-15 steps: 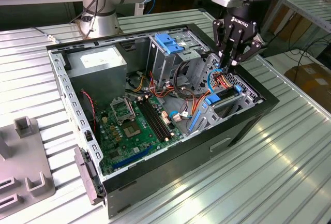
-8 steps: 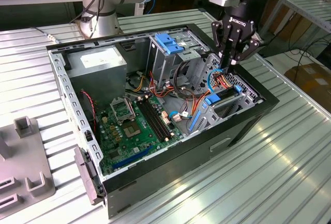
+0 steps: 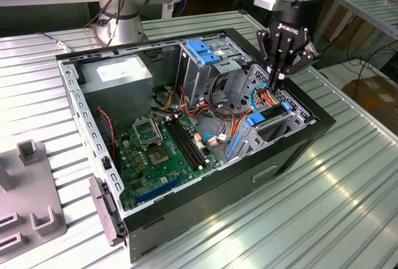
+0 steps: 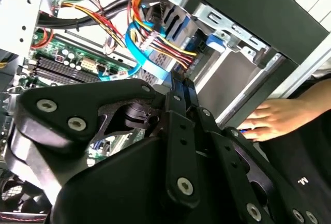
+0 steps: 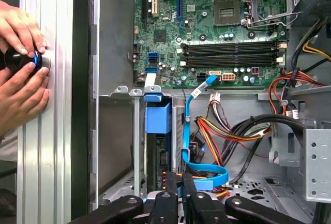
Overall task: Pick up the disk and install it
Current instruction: 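Insert the second disk wire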
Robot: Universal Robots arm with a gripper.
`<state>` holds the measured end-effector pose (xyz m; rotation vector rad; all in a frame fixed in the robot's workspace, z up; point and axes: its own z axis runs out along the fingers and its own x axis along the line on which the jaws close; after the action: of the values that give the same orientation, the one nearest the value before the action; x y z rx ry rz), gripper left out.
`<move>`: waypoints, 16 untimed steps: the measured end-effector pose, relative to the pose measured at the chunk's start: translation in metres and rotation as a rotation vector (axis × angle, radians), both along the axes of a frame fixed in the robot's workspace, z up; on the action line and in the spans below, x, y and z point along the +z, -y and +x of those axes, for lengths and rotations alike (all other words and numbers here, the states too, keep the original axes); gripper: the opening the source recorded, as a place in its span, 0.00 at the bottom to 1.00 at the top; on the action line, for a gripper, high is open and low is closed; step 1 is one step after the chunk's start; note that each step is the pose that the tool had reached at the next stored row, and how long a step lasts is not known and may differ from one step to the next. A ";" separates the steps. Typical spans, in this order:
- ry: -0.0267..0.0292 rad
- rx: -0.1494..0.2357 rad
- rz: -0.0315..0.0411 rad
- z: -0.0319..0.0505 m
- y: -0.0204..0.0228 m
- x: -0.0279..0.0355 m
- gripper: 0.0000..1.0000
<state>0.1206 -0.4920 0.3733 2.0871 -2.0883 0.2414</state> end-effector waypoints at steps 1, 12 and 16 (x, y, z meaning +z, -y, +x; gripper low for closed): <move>0.0000 0.000 0.0007 0.0000 0.0033 -0.0005 0.16; 0.0021 0.002 0.1189 -0.0093 0.0210 -0.0056 0.16; 0.0266 0.007 0.1192 -0.0128 0.0249 -0.0078 0.16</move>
<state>0.1077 -0.5168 0.3656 2.1692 -2.1612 0.1498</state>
